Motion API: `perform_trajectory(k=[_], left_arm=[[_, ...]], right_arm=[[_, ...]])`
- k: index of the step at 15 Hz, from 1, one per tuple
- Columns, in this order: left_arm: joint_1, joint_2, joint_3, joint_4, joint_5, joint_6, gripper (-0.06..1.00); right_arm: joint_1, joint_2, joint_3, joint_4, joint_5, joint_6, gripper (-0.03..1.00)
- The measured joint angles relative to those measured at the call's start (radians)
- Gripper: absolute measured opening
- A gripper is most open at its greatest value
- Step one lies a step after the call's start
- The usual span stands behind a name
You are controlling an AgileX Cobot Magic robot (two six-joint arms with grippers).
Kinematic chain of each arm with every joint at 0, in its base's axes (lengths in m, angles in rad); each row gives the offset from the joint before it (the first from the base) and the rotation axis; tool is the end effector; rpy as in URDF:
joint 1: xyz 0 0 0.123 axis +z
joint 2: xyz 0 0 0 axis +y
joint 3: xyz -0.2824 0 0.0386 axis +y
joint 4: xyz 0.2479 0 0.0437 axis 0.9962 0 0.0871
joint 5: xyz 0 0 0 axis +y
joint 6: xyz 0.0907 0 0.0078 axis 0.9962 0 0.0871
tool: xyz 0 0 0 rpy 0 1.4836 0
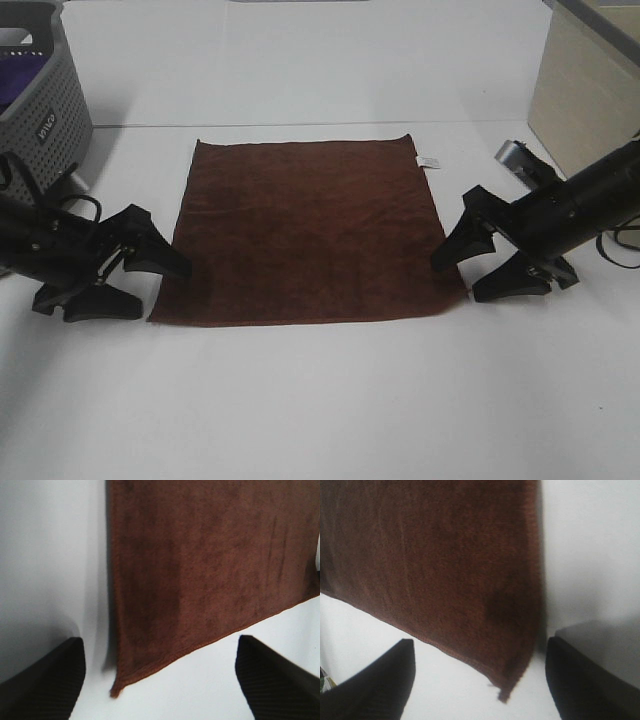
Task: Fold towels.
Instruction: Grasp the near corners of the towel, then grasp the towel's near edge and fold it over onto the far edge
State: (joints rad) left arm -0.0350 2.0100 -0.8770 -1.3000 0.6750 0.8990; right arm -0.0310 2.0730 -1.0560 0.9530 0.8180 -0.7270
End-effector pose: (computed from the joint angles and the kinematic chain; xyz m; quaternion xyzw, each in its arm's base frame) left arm 0.3200 -0.0661 0.0871 -0.0886 0.9337 -0.3353 0.0889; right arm 0.3451 0.0436 0.0912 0.0196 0.9487 0.3131 0.0401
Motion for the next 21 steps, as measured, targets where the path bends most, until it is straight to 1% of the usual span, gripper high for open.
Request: perform_trajectory(k=[2, 3, 4, 5, 6, 7, 8, 9, 10, 12, 14, 16, 17, 18, 20, 21], left_arm=[[-0.054, 0.026, -0.045, -0.005, 0.003, 0.001, 0.77], [-0.086, 0.036, -0.068, -0.005, -0.003, -0.001, 0.76], [-0.108, 0.045, -0.086, -0.004, -0.011, -0.011, 0.74], [-0.117, 0.050, -0.093, -0.001, -0.027, -0.030, 0.67], [-0.117, 0.056, -0.095, 0.006, -0.060, -0.050, 0.53], [-0.116, 0.057, -0.095, 0.012, -0.074, -0.051, 0.36], [-0.116, 0.057, -0.095, 0.012, -0.078, -0.046, 0.11], [-0.116, 0.057, -0.095, 0.012, -0.078, -0.040, 0.04], [-0.116, 0.057, -0.095, 0.012, -0.078, -0.038, 0.02], [-0.116, 0.051, -0.095, 0.027, -0.074, -0.042, 0.02], [-0.116, -0.001, -0.094, 0.095, -0.059, -0.084, 0.02], [-0.116, -0.055, -0.094, 0.199, -0.041, -0.192, 0.02], [-0.116, -0.077, -0.094, 0.265, -0.019, -0.265, 0.02], [-0.129, -0.100, -0.094, 0.377, 0.022, -0.366, 0.02], [-0.171, -0.142, -0.073, 0.490, 0.048, -0.482, 0.02], [-0.195, -0.186, -0.034, 0.532, 0.052, -0.536, 0.02]], right_arm=[[0.064, 0.023, -0.031, 0.011, -0.002, 0.000, 0.71], [0.100, 0.032, -0.044, 0.018, -0.015, 0.003, 0.69], [0.126, 0.035, -0.057, 0.022, -0.034, 0.013, 0.65], [0.142, 0.038, -0.064, 0.022, -0.048, 0.018, 0.57], [0.144, 0.038, -0.065, 0.022, -0.056, 0.027, 0.45], [0.144, 0.038, -0.065, 0.015, -0.064, 0.035, 0.32], [0.144, 0.038, -0.065, 0.005, -0.069, 0.042, 0.14], [0.144, 0.038, -0.065, 0.001, -0.070, 0.045, 0.06], [0.144, 0.038, -0.065, -0.003, -0.070, 0.050, 0.03], [0.144, 0.030, -0.065, -0.032, -0.061, 0.075, 0.03], [0.144, -0.009, -0.065, -0.096, -0.020, 0.123, 0.03], [0.144, -0.063, -0.035, -0.157, 0.021, 0.196, 0.03], [0.144, -0.073, -0.018, -0.164, 0.025, 0.205, 0.03], [0.144, -0.107, 0.047, -0.174, 0.034, 0.214, 0.03], [0.144, -0.161, 0.132, -0.177, 0.042, 0.238, 0.03], [0.144, -0.189, 0.179, -0.185, 0.049, 0.241, 0.03]])
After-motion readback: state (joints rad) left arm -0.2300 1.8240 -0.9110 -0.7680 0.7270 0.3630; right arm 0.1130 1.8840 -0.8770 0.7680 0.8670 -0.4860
